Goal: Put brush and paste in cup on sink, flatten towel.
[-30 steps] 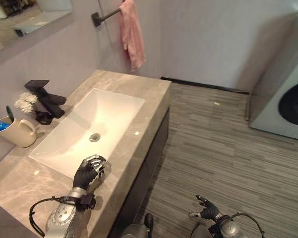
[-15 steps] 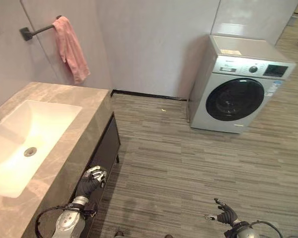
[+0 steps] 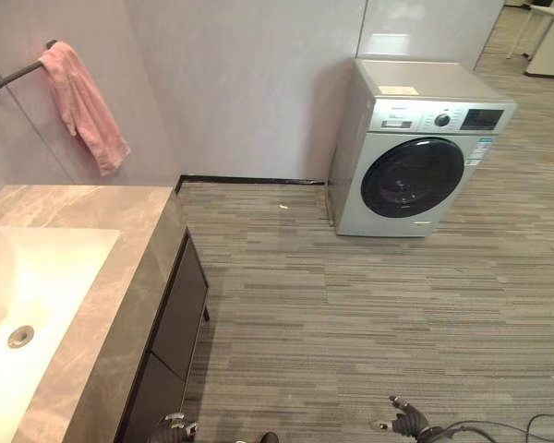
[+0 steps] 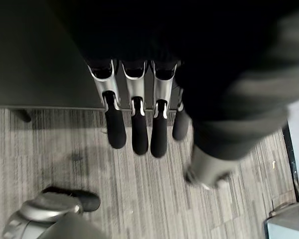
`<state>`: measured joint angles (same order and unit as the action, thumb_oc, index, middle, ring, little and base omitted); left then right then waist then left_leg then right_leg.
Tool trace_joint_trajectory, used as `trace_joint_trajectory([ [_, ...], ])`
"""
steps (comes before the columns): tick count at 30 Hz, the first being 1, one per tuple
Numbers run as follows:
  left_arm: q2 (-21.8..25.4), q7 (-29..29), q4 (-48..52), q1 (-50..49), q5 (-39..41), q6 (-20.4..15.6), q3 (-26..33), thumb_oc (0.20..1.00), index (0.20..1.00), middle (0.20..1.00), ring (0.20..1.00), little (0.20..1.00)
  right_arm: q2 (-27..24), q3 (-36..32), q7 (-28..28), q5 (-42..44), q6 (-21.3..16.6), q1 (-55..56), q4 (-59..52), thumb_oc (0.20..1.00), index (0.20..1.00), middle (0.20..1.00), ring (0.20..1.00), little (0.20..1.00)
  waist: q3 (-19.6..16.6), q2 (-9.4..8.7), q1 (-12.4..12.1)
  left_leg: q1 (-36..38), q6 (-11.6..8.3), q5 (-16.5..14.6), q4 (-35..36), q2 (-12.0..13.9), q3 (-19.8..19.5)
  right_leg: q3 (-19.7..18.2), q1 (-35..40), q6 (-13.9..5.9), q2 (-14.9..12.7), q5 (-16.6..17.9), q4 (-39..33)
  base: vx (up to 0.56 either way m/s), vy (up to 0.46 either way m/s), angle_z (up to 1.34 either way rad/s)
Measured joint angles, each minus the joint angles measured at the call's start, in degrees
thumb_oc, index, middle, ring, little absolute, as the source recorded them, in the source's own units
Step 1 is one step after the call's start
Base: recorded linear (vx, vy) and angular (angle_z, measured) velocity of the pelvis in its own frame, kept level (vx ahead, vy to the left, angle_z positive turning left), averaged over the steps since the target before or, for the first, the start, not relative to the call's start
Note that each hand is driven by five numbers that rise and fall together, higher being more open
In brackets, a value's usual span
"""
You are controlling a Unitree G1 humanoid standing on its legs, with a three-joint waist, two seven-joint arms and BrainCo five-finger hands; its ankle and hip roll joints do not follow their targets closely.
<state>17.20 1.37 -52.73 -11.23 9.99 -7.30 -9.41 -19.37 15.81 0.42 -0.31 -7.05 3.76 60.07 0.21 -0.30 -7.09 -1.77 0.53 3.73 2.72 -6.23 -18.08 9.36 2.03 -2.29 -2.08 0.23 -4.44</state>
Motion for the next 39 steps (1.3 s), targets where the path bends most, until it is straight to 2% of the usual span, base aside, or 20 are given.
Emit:
trace_joint_trajectory([
  [6,0.0,1.0,0.9,1.4,0.0,0.0,0.9,1.000,1.000,1.000,1.000,1.000,1.6,-0.1,0.3,4.2,0.0,-2.0,0.0,1.000,1.000,1.000,1.000,1.000,0.9,-1.03,-0.1,1.8,0.43,-0.9,-0.7,0.2,0.4,-0.1,1.5,0.38,0.4,-0.6,0.9,-0.01,0.014,-0.03],
  [9,0.0,1.6,2.2,1.4,0.0,0.0,0.9,1.000,1.000,1.000,1.000,1.000,2.2,0.0,1.1,6.5,0.0,-3.1,-0.5,1.000,1.000,1.000,1.000,1.000,1.8,-1.32,-0.5,1.2,0.54,-2.4,-3.8,-0.3,1.8,-1.0,-1.5,0.50,0.4,-3.9,8.1,-0.09,0.027,-0.16],
  [10,0.4,2.4,2.9,2.6,0.0,0.1,0.7,1.000,1.000,1.000,1.000,1.000,2.2,0.2,1.1,7.4,-0.1,-4.5,-1.4,1.000,1.000,1.000,1.000,1.000,3.2,-1.75,-0.4,-2.1,0.83,-4.9,-10.4,-1.6,2.5,-1.1,-5.8,0.35,-0.4,-7.8,17.1,-0.07,0.015,-0.04],
  [11,0.9,2.5,4.0,3.6,-0.1,0.1,0.8,1.000,1.000,1.000,1.000,1.000,2.3,0.2,1.1,8.0,-0.1,-5.4,-1.8,1.000,1.000,1.000,1.000,1.000,4.1,-2.40,-0.4,-4.1,0.98,-6.4,-14.1,-2.4,2.9,-1.1,-8.5,0.31,-1.2,-9.9,21.8,-0.01,-0.001,0.07],
  [12,1.3,2.7,4.6,4.5,-0.1,-0.1,0.8,1.000,1.000,1.000,1.000,1.000,2.3,0.3,1.1,8.5,-0.1,-5.9,-2.4,1.000,1.000,1.000,1.000,1.000,5.1,-3.07,-0.4,-5.6,1.36,-7.8,-17.0,-2.6,2.7,-0.9,-10.3,1.12,-2.3,-11.6,25.8,0.00,-0.005,0.12],
  [15,1.5,3.5,4.5,6.5,-1.5,0.0,0.9,1.000,1.000,1.000,1.000,1.000,3.1,0.7,1.0,8.6,-0.1,-6.4,-2.4,1.000,1.000,1.000,1.000,1.000,6.5,-3.37,-0.9,-6.7,1.56,-10.6,-21.3,-3.4,2.8,-1.0,-11.2,1.35,-2.6,-14.0,29.7,0.05,-0.015,0.02],
  [25,1.1,4.2,1.5,1.9,-1.3,0.0,1.9,1.000,1.000,1.000,1.000,1.000,3.6,1.2,1.1,8.9,-0.1,-1.7,-2.5,1.000,1.000,1.000,1.000,1.000,3.5,-3.71,-1.4,-6.2,1.66,-10.6,-19.1,-1.8,3.2,-1.0,-11.1,1.70,-1.6,-13.6,27.4,0.06,-0.010,-0.05],
  [32,0.5,4.0,1.1,2.0,-1.0,-0.1,1.4,1.000,1.000,1.000,1.000,1.000,3.7,1.3,1.1,8.9,-0.1,-2.2,-1.9,1.000,1.000,1.000,1.000,1.000,1.5,-2.94,-1.3,-4.6,0.98,-9.0,-14.6,0.1,3.3,-1.2,-8.7,2.54,0.3,-10.2,20.2,0.05,0.050,-0.05],
  [36,0.6,4.0,0.6,1.4,-1.1,-0.2,1.4,1.000,1.000,1.000,1.000,1.000,3.9,2.3,1.1,8.9,-0.1,-4.2,-1.9,1.000,1.000,1.000,1.000,1.000,1.3,-3.48,-1.4,-3.0,1.37,-8.9,-12.3,0.2,6.0,-3.9,-8.8,2.10,0.6,-9.9,19.7,0.02,0.159,-0.34],
  [38,0.7,4.0,0.7,1.6,-1.5,-0.1,1.6,1.000,1.000,1.000,1.000,1.000,4.1,2.4,1.1,8.9,-0.1,-5.2,-3.6,1.000,1.000,1.000,1.000,1.000,2.4,-3.73,-1.1,-3.0,2.33,-9.2,-12.7,0.0,8.0,-5.8,-10.8,0.78,0.2,-9.6,24.3,0.01,0.160,-0.54],
  [39,0.7,4.0,1.3,1.7,-1.6,-0.2,1.8,1.000,1.000,1.000,1.000,1.000,4.1,2.3,1.1,9.1,-0.1,-5.4,-4.2,1.000,1.000,1.000,1.000,1.000,4.2,-3.52,-1.0,-2.1,2.52,-9.2,-12.7,0.3,8.6,-6.2,-12.0,-0.90,0.1,-9.1,28.4,0.06,0.078,-0.24],
])
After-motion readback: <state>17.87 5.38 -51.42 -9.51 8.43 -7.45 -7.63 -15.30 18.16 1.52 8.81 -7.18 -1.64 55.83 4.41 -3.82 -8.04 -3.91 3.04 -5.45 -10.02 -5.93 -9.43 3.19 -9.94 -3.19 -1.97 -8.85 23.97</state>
